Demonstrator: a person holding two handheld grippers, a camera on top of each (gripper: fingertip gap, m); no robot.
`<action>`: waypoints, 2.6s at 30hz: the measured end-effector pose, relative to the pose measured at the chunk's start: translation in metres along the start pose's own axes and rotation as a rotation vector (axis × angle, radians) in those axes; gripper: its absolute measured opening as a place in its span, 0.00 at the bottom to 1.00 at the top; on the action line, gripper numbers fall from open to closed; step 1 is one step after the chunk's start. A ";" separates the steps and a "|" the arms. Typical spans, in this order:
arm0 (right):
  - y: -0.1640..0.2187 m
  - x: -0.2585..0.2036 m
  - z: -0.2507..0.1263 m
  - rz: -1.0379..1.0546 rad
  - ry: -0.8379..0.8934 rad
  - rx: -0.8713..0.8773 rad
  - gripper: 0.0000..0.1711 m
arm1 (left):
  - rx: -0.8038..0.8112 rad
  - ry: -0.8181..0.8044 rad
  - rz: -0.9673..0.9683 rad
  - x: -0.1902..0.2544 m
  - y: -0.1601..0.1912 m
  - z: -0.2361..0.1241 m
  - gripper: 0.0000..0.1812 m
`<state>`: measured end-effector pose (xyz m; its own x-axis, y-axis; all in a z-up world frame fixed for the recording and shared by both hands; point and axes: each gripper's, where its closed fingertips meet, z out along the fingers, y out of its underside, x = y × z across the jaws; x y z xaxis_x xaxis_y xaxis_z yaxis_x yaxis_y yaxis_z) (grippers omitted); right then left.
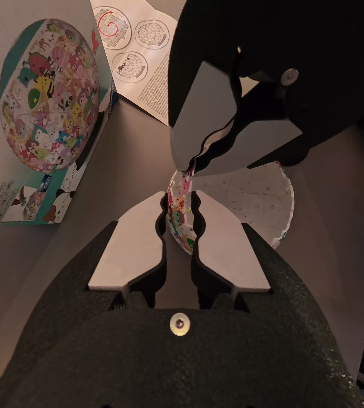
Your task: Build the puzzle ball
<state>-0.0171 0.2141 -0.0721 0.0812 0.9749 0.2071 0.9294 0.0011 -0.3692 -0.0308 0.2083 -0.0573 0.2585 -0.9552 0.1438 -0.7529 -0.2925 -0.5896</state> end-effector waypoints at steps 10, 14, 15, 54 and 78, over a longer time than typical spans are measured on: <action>0.000 0.000 0.002 0.000 0.009 -0.011 0.02 | -0.024 0.003 0.006 0.001 0.004 0.004 0.08; -0.001 0.001 0.002 0.012 0.015 -0.008 0.02 | -0.030 -0.007 0.007 -0.001 0.004 0.003 0.08; -0.001 0.001 0.002 0.012 0.018 -0.007 0.02 | -0.031 -0.008 0.006 -0.001 0.004 0.003 0.08; 0.001 -0.001 0.001 0.075 0.014 0.013 0.02 | -0.062 0.103 -0.016 0.006 0.005 -0.003 0.09; 0.004 -0.002 0.001 0.154 0.012 -0.020 0.02 | 0.004 0.253 -0.110 0.007 0.002 -0.004 0.07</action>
<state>-0.0142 0.2128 -0.0750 0.2270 0.9606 0.1603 0.9126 -0.1524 -0.3794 -0.0323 0.2005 -0.0545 0.1788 -0.8986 0.4007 -0.7260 -0.3953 -0.5627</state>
